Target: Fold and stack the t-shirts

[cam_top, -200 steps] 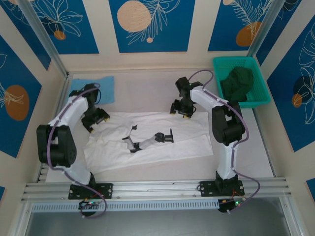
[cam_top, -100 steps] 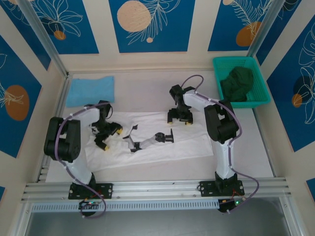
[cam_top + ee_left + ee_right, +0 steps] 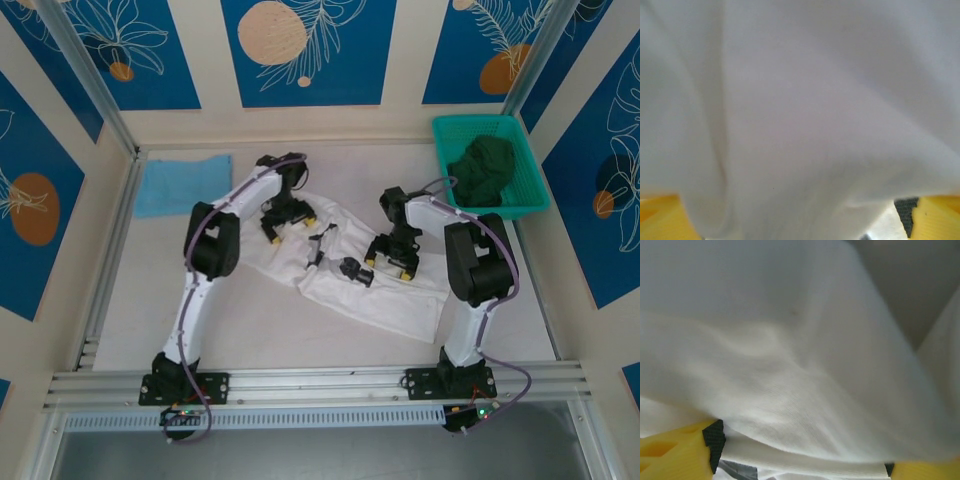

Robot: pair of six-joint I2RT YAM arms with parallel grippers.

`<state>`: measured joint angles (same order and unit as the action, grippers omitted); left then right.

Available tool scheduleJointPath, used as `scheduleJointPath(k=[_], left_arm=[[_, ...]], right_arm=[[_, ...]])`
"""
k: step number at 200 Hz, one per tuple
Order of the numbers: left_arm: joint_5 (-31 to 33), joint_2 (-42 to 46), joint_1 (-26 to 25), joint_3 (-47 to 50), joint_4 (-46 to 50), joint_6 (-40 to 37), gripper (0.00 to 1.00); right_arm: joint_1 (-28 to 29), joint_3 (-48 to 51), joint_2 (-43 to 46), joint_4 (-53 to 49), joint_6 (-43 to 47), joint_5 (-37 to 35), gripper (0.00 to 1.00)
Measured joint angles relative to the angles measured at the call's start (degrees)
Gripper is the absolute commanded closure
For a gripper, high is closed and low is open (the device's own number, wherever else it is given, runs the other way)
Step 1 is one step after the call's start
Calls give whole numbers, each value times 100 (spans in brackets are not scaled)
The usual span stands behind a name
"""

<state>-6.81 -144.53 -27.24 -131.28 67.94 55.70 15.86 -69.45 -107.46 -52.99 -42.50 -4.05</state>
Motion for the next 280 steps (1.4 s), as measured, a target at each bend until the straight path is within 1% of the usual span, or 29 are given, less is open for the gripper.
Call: scheduleJointPath(k=[13, 20, 28, 36, 61, 80, 95, 111, 130, 145, 160, 168, 173, 184, 198, 204, 220, 227, 235, 258, 280], left_arm=[[2, -734, -55, -1423, 136, -190, 12], [-7, -1056, -57, -2035, 76, -267, 12], [-55, -1305, -44, -2492, -70, -345, 13], [-129, -1434, -17, -2691, -328, -389, 13], [-367, -1596, 76, -2780, -1331, -496, 12], [-505, -1729, 120, -2824, -2146, -540, 9], [-549, -1838, 144, -2929, -2555, -595, 5], [-540, -1840, 177, -2951, -2667, -697, 3], [-516, -1792, 251, -2924, -2597, -951, 1], [-439, -1502, 337, -2623, -2396, -1187, 1], [-337, -1005, 439, -2127, -2184, -1370, 2], [-262, -721, 479, -1884, -2057, -1440, 4], [-212, -546, 507, -1753, -1978, -1458, 7], [-144, -166, 529, -1443, -1856, -1545, 22], [-122, 151, 570, -1211, -1687, -1578, 40], [-120, 205, 577, -1180, -1622, -1617, 45], [-127, 205, 555, -1088, -1488, -1646, 50], [-127, 151, 538, -1049, -1416, -1672, 54], [-127, 48, 511, -1027, -1340, -1714, 56], [-122, -374, 444, -1005, -1233, -1729, 56], [-116, -710, 420, -1093, -1161, -1722, 56]], right_arm=[[-109, 125, 59, -13, -208, 140, 17], [-153, 151, 66, -9, -313, 210, 17], [-192, 168, 74, 0, -439, 278, 17], [-197, 175, 79, 2, -573, 350, 17], [-138, 289, 85, 114, -1191, 758, 16], [-90, 374, 98, 173, -1674, 1043, 16], [-44, 365, 96, 188, -1937, 1158, 15], [-9, 247, 98, 37, -2068, 1106, 14], [17, -94, 170, -299, -1982, 758, 13], [37, -490, 308, -564, -1725, 457, 15], [85, -787, 525, -673, -1379, 267, 18], [151, -822, 684, -667, -1213, 234, 20], [223, -820, 796, -671, -1095, 234, 22], [420, -754, 1010, -658, -927, 286, 27], [809, -518, 1272, -542, -728, 444, 31], [968, -398, 1349, -503, -686, 496, 35], [1373, 11, 1432, -354, -612, 658, 43], [1473, 205, 1423, -271, -623, 710, 45], [1526, 420, 1397, -186, -664, 758, 47], [1556, 885, 1233, 28, -833, 815, 49], [1657, 960, 970, 240, -1049, 815, 50]])
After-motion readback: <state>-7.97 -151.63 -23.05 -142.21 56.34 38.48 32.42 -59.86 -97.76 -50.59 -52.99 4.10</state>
